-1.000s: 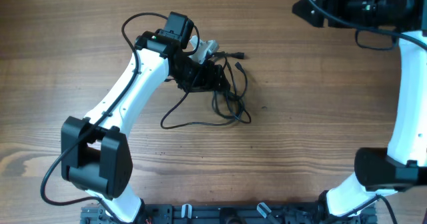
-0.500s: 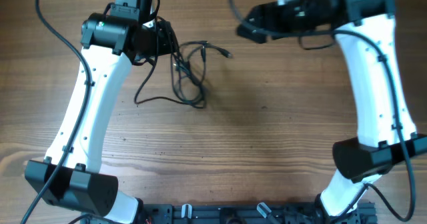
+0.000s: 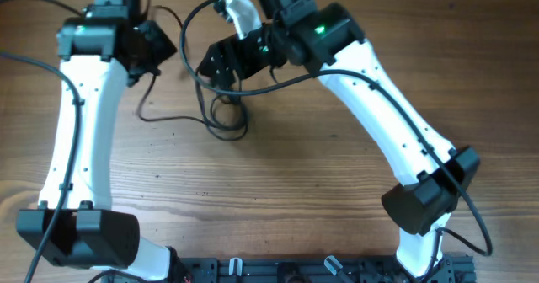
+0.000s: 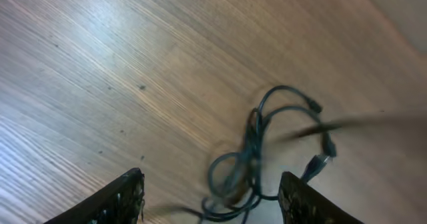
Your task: Untangle cables
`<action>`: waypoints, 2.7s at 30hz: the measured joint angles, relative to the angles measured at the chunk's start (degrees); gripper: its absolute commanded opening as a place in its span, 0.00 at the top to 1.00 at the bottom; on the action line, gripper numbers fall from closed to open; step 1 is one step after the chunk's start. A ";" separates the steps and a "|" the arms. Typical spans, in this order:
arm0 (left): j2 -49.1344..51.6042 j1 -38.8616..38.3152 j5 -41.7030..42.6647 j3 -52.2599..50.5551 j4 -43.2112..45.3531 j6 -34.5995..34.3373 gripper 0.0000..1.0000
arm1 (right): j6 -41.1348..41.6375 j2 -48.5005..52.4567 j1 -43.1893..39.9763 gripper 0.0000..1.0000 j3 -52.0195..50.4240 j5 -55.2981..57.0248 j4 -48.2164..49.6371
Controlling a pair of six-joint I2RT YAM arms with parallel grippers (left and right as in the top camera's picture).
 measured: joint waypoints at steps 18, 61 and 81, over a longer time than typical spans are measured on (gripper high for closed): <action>0.00 5.64 1.18 0.00 -0.22 -0.35 0.29 | 11.69 2.80 3.76 0.33 -24.26 4.94 15.13; 0.00 8.41 46.47 -7.56 6.51 26.62 0.26 | 2.05 -23.10 -7.02 0.96 -16.63 5.49 -3.93; 10.47 -11.74 37.88 -9.73 7.34 38.25 0.30 | -1.29 -23.08 -9.38 0.96 -8.48 -5.07 -12.15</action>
